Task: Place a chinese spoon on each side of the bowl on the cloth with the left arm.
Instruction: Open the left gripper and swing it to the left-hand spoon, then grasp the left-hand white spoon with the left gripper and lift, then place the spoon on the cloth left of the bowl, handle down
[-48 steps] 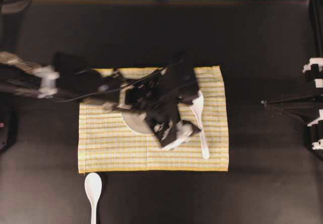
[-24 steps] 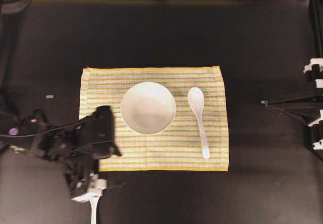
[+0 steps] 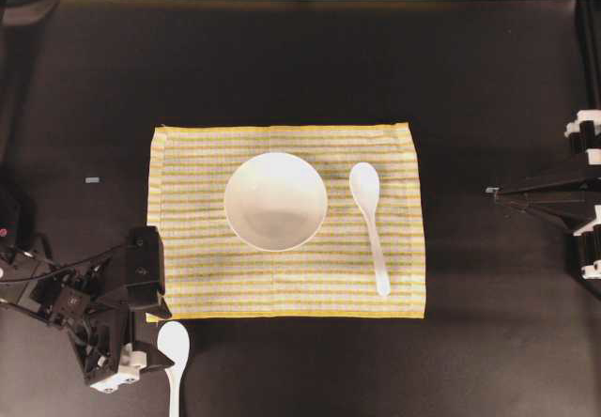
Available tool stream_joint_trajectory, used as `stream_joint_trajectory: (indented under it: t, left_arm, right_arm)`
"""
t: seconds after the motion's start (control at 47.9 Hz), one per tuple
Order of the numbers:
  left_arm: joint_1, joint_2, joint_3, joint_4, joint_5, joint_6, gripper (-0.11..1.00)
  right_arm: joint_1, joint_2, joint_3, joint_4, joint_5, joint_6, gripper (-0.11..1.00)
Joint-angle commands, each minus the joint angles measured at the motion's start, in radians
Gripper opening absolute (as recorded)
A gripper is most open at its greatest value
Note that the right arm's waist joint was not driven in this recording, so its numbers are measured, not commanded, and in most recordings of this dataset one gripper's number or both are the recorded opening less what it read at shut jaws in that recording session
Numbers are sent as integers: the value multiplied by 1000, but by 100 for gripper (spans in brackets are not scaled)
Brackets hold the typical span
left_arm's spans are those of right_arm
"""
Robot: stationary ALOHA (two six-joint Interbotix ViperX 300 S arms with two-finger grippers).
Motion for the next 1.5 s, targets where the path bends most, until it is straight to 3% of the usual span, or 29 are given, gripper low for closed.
stream_joint_trajectory:
  t: [0.0, 0.376, 0.647, 0.814, 0.918, 1.044, 1.19, 1.315, 1.419, 1.482]
  left_arm:
    - [-3, 11, 5, 3, -9, 2, 86]
    - [2, 57, 15, 3, -18, 0, 85]
    - [3, 104, -5, 3, -95, 2, 81]
    - [3, 98, 0, 3, -92, 0, 60]
    - [14, 71, 0, 3, -71, 2, 33]
    - [41, 8, -12, 3, -9, 12, 6]
    - [83, -95, -44, 3, 123, 15, 6]
    - [150, -201, -100, 3, 314, 29, 6]
    - [221, -267, -143, 2, 462, 101, 6]
    - [278, -299, -164, 3, 534, 183, 6]
  right_arm:
    - [0, 3, -6, 2, -5, 0, 0]
    - [0, 3, -6, 2, -6, 0, 0]
    - [0, 2, -5, 2, -5, 0, 0]
    - [0, 3, -5, 2, -5, 2, 0]
    - [0, 2, -5, 2, -5, 2, 0]
    - [0, 2, -5, 2, -5, 2, 0]
    - [0, 2, -5, 2, -6, 2, 0]
    - [0, 0, -5, 2, -8, 2, 0]
    - [0, 0, -5, 2, -9, 2, 0]
    - [0, 0, -5, 2, -9, 2, 0]
